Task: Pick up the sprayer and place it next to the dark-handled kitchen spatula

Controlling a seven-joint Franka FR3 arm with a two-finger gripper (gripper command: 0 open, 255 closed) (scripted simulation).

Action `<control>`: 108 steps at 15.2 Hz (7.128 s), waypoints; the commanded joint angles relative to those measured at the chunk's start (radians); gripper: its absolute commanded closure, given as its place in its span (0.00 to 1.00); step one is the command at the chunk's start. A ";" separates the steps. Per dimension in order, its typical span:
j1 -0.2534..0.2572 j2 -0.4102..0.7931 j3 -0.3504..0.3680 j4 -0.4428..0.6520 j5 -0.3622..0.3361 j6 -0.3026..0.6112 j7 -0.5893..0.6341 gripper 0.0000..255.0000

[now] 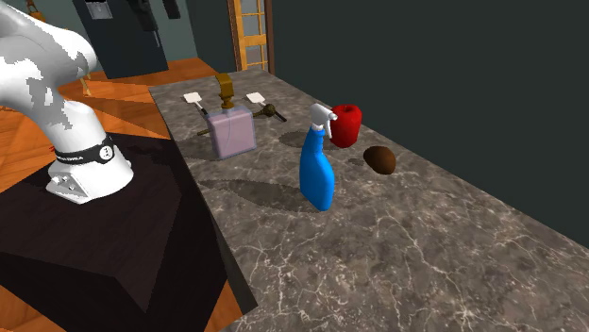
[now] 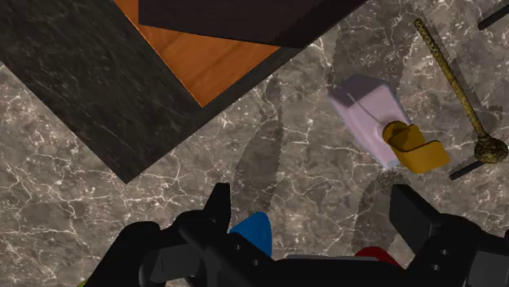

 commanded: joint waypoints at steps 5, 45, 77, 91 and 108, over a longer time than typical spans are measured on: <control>-0.019 0.203 0.033 0.102 0.034 0.037 0.120 0.00; -0.122 1.443 -0.003 1.039 0.244 -0.045 0.738 0.00; -0.071 1.313 0.018 1.036 0.254 -0.147 0.840 1.00; 0.124 1.205 0.113 0.848 0.306 0.022 1.074 1.00; 0.377 1.319 0.221 0.990 0.314 0.132 1.401 1.00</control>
